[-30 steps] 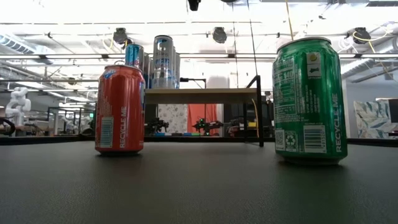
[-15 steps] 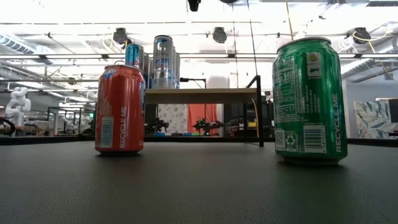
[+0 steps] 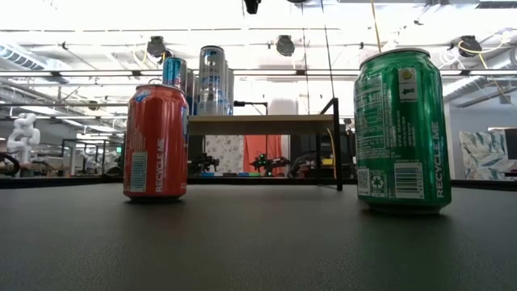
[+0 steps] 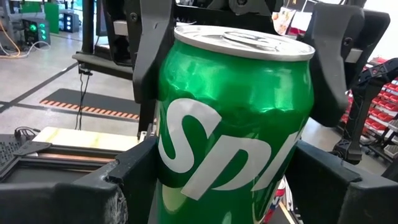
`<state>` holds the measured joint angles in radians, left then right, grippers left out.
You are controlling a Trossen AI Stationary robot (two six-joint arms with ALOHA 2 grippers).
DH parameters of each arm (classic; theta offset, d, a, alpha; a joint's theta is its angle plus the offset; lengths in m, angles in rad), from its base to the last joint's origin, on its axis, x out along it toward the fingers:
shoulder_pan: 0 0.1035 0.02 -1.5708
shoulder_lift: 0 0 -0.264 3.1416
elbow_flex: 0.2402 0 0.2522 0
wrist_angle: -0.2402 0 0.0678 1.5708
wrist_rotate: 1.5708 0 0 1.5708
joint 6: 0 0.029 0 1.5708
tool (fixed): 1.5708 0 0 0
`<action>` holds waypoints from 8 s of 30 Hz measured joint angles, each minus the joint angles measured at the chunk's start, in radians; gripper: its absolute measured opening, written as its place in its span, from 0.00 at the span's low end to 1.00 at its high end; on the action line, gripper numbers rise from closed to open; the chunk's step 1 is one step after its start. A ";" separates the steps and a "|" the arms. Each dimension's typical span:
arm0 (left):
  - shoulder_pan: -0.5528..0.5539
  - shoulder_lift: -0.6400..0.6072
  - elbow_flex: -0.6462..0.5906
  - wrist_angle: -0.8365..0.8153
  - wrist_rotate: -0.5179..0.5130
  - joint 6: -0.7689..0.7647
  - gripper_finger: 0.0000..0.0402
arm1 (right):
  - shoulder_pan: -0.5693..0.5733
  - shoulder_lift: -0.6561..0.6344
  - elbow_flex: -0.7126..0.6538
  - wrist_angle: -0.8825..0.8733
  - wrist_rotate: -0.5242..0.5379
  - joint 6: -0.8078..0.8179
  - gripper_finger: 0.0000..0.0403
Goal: Place canned beverage on shelf
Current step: Put the top green soda can on the shelf
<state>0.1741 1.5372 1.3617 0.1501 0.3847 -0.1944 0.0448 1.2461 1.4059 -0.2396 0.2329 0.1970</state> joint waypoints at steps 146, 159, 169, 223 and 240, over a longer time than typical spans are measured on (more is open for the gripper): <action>-0.055 -0.474 0.000 -0.743 -0.293 -0.182 0.88 | -0.781 0.651 0.290 0.146 -0.967 -0.370 0.69; -0.043 -0.474 0.000 -0.743 -0.292 -0.140 0.88 | -0.803 0.663 0.289 0.148 -0.967 -0.372 0.69; -0.043 -0.474 0.000 -0.742 -0.292 -0.138 0.88 | -0.808 0.662 0.289 0.136 -0.967 -0.376 0.69; -0.043 -0.473 0.001 -0.743 -0.292 -0.142 0.88 | -0.809 0.695 0.289 0.151 -0.967 -0.340 0.74; -0.043 -0.473 0.001 -0.743 -0.292 -0.143 0.88 | -0.809 0.670 0.290 0.152 -0.972 -0.330 0.82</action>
<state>0.1310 1.0637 1.3624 -0.5926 0.0929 -0.3378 -0.7643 1.9163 1.6955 -0.0875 -0.7396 -0.1326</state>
